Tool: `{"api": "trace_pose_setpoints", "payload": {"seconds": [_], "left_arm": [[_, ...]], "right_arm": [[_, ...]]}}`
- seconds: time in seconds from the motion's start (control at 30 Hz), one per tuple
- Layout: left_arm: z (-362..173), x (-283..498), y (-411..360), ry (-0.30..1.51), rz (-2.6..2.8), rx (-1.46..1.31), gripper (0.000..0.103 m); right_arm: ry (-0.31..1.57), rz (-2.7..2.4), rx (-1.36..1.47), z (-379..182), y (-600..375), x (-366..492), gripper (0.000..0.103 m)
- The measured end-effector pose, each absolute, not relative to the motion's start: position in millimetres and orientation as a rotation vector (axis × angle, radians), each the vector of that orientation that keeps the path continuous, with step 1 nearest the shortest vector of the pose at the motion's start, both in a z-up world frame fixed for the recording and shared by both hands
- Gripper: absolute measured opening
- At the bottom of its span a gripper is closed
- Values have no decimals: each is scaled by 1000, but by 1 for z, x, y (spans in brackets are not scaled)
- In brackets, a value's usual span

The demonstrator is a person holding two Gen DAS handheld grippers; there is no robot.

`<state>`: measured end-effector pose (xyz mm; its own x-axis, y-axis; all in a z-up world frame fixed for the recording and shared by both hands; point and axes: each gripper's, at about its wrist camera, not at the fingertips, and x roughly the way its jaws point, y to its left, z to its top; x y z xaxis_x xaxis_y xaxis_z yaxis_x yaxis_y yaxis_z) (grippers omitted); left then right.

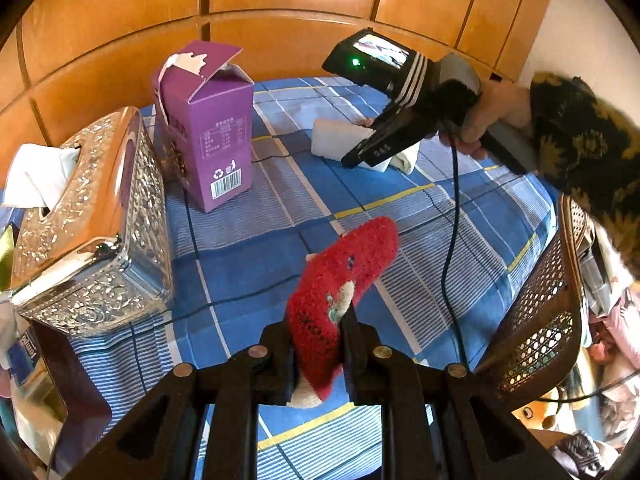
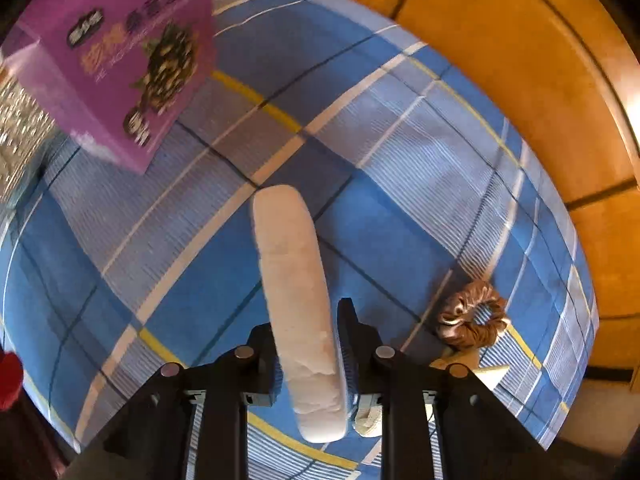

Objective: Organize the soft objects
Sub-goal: 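Lift the red sock with left tool while right tool grasps the cream rolled towel, then carry the red sock into the gold tray and open the left tool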

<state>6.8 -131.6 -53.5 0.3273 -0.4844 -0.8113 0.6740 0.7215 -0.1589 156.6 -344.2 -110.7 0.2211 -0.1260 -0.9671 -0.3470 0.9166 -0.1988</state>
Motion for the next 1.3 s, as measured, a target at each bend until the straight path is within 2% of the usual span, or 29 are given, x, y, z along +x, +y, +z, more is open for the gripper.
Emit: {"api": "trace_pose_setpoints", "payload": {"seconds": [0.2, 0.43, 0.67, 0.8, 1.0, 1.3], "left_arm": [[-34, 10, -132, 938, -789, 187, 18], [17, 33, -159, 864, -844, 128, 18], [65, 110, -202, 825, -796, 69, 18], [85, 169, -197, 829, -674, -30, 18], [107, 214, -108, 761, -404, -68, 18], [53, 169, 47, 810, -136, -120, 19]], "right_arm": [[1266, 74, -272, -108, -351, 138, 21], [1175, 6, -87, -107, -373, 123, 21], [1137, -9, -120, -105, -365, 103, 21], [1131, -3, -125, -102, -350, 106, 22], [1131, 7, -124, -109, -354, 113, 23], [1102, -15, -224, -113, -341, 111, 23]]}}
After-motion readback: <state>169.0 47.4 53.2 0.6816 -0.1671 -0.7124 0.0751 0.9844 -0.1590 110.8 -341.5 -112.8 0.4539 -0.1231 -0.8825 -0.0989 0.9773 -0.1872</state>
